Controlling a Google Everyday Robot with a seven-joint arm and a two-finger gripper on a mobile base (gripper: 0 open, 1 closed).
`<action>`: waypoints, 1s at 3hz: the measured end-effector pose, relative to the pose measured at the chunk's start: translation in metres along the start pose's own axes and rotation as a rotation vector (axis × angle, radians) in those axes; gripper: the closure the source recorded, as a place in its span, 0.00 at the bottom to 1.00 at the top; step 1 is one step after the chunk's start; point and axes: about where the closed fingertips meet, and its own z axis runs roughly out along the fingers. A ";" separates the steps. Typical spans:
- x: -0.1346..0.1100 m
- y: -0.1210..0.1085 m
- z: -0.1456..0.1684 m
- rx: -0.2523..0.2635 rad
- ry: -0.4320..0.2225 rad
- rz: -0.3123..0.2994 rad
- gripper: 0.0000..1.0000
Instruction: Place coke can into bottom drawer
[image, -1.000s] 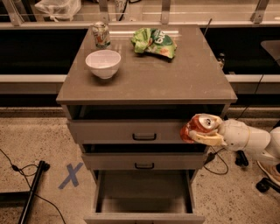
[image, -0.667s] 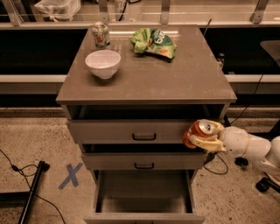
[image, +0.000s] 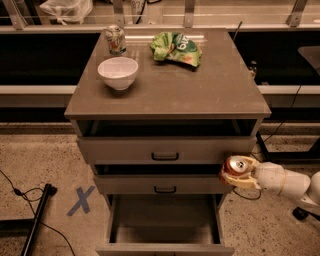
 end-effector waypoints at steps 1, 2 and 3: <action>0.036 0.012 -0.011 -0.092 0.024 0.028 1.00; 0.036 0.015 -0.008 -0.098 0.024 0.031 1.00; 0.040 0.064 0.026 -0.183 0.023 0.061 1.00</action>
Offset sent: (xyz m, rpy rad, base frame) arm -0.0077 -0.0097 -0.0326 -0.0173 0.0395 0.0569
